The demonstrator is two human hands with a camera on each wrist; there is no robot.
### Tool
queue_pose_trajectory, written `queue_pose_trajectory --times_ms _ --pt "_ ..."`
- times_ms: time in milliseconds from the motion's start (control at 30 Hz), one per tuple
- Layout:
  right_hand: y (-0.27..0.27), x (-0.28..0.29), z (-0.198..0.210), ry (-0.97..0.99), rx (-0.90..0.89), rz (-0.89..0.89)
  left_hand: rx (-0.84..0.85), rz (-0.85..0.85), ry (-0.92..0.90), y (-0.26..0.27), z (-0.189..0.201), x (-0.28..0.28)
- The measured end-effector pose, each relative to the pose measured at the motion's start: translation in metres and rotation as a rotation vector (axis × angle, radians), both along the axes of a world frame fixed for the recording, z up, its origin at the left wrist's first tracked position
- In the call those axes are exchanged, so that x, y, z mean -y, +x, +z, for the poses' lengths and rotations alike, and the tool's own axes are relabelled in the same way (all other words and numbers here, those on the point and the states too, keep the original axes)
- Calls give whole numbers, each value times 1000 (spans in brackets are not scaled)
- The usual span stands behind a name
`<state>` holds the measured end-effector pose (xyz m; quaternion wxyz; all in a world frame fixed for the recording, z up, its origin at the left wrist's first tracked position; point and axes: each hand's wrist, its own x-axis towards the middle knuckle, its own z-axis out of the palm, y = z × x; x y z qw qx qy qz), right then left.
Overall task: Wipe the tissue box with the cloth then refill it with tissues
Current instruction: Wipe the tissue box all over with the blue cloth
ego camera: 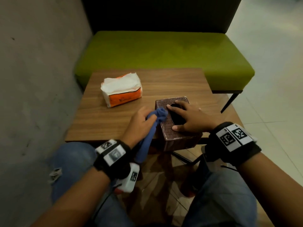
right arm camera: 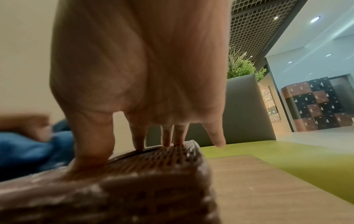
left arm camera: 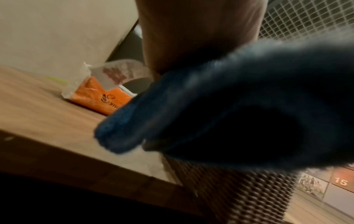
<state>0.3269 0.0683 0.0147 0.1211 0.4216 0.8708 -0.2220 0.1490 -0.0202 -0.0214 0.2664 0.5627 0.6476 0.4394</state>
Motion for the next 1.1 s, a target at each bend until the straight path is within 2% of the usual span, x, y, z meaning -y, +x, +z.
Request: queue_pose_trajectory --times_ms 67,100,167,233,267,433,500,633,700,800,900,967,1100 --pt "1 1 0 -3 2 -10 68 -68 -61 -1 -5 14" --pt "1 2 1 -5 -1 -13 129 -50 -95 -2 -2 16" --pt "1 2 2 -9 -11 -13 231 107 -89 -9 4 4" --pt "1 3 3 -11 -18 -15 214 225 -30 -17 10 -18" --pt "1 3 3 -14 -22 -21 178 228 -7 -19 13 -30" --pt "-1 5 1 -6 -42 -55 -18 70 -2 -4 10 -38" --pt "-2 5 0 -10 -51 -68 -2 60 34 2 -1 -18" --pt "-3 6 -2 -23 -72 -81 48 -106 79 4 -10 27" --pt "-3 6 -3 -31 -86 -88 50 -92 77 0 -7 23" --pt "-4 8 -4 -35 -100 -106 34 53 44 -8 -5 -9" --pt "-4 12 -5 -43 -111 -143 -29 77 -7 -6 -6 -28" --pt "-3 15 -5 -25 -108 -167 -26 49 26 1 -7 -13" --pt "-3 17 -6 -25 -126 -167 69 -84 93 8 -16 53"
